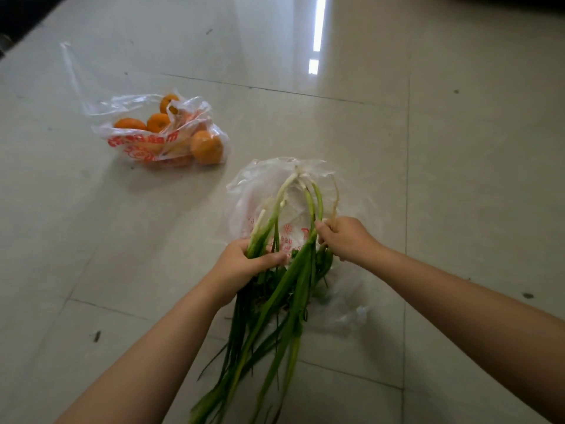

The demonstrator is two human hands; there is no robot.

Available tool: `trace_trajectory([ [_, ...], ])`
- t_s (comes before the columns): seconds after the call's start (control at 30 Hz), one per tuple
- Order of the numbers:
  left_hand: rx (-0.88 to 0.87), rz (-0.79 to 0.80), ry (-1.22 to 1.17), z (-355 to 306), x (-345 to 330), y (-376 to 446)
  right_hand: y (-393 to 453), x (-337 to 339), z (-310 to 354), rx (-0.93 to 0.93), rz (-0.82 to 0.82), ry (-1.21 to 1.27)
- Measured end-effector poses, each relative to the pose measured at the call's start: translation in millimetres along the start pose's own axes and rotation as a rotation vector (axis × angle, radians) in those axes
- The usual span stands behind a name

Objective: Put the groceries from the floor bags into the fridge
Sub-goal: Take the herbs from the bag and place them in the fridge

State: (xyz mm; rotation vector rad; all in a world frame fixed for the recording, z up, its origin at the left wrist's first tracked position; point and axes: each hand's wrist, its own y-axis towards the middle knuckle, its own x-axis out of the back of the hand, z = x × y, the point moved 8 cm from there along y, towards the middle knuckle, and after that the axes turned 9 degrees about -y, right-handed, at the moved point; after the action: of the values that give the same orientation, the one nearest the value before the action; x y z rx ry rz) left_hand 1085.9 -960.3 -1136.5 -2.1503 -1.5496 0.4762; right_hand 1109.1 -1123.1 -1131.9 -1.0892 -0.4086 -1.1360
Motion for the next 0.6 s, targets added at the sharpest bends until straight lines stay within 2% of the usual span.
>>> trace_trajectory([
  [0.07,-0.021,-0.019,-0.022,-2.9,1.9,-2.3,-3.4,12.0,8.1,0.086,-0.065,0.030],
  [0.17,-0.097,-0.135,-0.014,-11.6,11.5,-3.0,-11.5,35.0,19.6,0.200,-0.168,0.133],
  [0.3,-0.176,-0.196,-0.039,-21.0,15.2,-3.1,-18.6,74.8,27.1,0.266,-0.390,0.403],
  [0.47,-0.109,-0.153,-0.039,-19.6,-0.3,4.5,-3.2,68.0,19.4,0.063,-0.318,0.773],
  [0.6,-0.092,-0.132,0.085,-21.4,-23.3,15.2,-10.9,112.4,39.1,0.147,-0.516,0.874],
])
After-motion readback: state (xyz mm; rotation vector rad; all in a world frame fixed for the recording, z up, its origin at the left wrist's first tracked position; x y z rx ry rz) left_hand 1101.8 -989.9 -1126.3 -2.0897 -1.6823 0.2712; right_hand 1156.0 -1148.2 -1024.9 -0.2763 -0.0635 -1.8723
